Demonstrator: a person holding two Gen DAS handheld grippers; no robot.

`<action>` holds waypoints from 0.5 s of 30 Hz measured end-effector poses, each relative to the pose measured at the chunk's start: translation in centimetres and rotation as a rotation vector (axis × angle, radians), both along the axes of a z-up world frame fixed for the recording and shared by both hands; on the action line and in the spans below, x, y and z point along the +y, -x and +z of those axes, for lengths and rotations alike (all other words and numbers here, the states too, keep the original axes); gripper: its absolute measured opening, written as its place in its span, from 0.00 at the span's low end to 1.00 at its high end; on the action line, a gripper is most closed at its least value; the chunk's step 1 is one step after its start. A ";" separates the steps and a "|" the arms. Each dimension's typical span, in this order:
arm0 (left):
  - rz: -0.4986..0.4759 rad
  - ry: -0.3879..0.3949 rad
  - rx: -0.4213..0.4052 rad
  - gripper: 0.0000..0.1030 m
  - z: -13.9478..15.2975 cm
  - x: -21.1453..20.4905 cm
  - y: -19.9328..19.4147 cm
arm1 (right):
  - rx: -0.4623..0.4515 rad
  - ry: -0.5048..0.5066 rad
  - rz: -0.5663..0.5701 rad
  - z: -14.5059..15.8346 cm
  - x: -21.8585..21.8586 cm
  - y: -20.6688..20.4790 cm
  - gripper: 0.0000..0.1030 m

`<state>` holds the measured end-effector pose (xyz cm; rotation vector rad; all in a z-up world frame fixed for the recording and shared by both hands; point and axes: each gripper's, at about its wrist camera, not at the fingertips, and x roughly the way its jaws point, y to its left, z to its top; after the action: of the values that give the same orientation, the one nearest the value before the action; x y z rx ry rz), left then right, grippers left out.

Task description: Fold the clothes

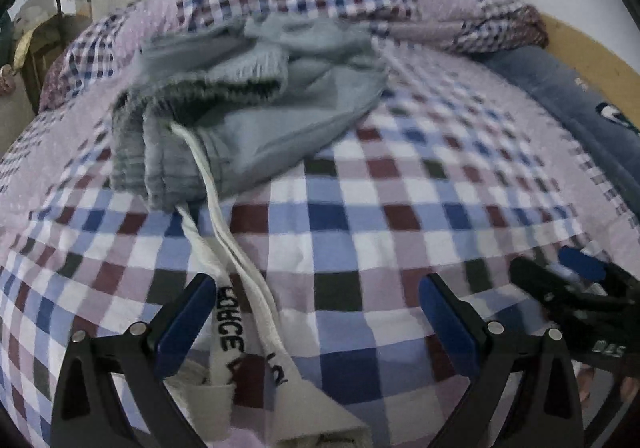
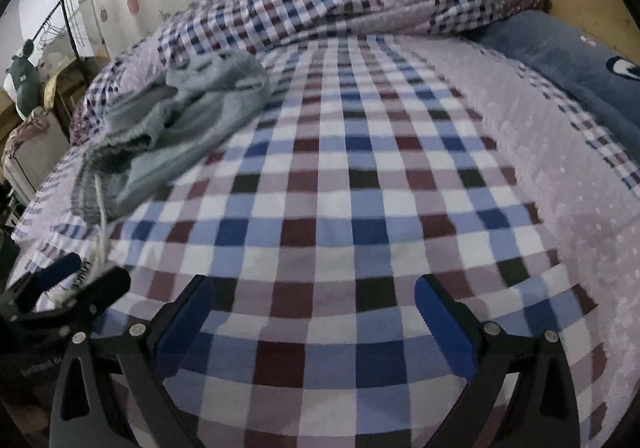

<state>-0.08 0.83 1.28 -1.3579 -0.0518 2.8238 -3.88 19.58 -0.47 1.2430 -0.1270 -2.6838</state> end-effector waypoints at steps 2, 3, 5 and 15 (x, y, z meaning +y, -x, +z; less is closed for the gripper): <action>0.004 0.011 -0.008 0.99 -0.5 0.1 0.1 | -0.019 0.003 -0.001 -0.5 0.0 0.3 0.99; 0.004 0.015 -0.007 0.99 -0.5 0.1 0.1 | -0.027 0.005 0.000 -0.7 -0.1 0.5 0.99; 0.003 0.016 -0.010 0.99 -0.8 0.1 0.1 | -0.046 -0.007 0.004 -1.2 -0.4 0.8 0.99; 0.003 0.002 -0.010 0.99 -1.0 -0.1 0.2 | -0.081 -0.087 -0.011 -2.4 -1.6 1.4 1.00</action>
<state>-0.25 0.72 0.27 -1.3737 -0.0509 2.8208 -5.25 17.94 -2.86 1.3803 -0.0283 -2.6754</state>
